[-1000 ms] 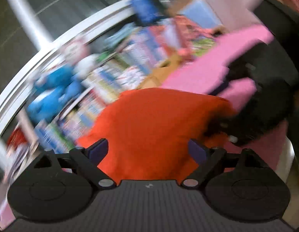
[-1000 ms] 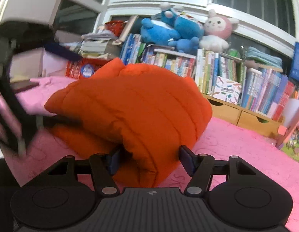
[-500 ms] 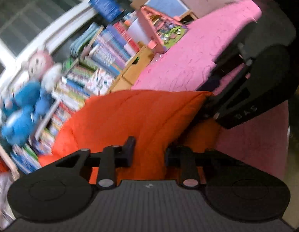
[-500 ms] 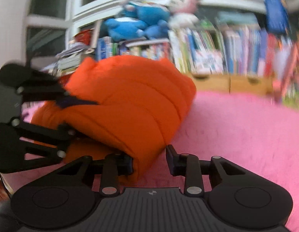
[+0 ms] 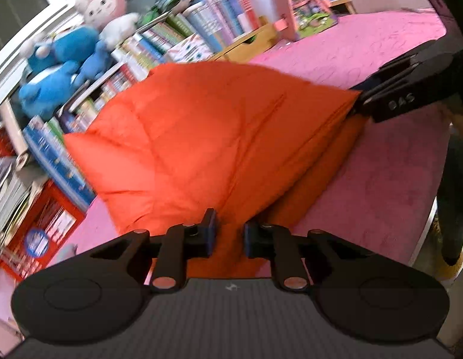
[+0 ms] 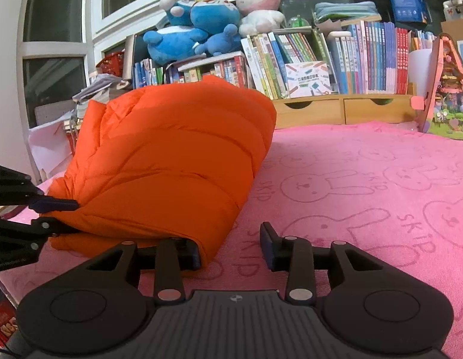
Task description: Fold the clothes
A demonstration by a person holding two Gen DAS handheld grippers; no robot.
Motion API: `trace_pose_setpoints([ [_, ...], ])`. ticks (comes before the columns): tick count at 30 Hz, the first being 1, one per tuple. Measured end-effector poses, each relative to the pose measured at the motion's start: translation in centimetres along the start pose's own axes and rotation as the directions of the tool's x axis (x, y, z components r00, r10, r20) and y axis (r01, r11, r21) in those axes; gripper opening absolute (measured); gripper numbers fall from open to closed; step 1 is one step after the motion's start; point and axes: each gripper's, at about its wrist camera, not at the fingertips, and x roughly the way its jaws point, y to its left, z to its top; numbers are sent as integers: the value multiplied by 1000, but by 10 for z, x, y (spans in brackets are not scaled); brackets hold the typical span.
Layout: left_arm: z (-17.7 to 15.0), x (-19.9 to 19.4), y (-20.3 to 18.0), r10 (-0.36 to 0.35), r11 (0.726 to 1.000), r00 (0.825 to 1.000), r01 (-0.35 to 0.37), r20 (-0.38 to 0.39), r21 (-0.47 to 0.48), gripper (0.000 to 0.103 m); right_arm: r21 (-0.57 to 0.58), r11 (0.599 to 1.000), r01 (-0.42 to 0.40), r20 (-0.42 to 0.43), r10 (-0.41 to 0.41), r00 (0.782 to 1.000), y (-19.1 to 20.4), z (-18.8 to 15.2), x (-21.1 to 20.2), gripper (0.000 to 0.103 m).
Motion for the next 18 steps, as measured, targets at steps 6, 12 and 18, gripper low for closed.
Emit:
trace_pose_setpoints([
  [6,-11,-5,6,24,999,999,-25,-29,-24,18,-3,1000,5,-4,-5,1000,2,0,1,38],
  [12,-21,-12,9,60,997,997,-62,-51,-50,18,40,998,-42,20,41,999,-1,-2,-4,31],
  [18,-27,-24,16,70,994,993,-77,-93,-75,21,42,997,-70,37,69,997,-2,0,-7,30],
])
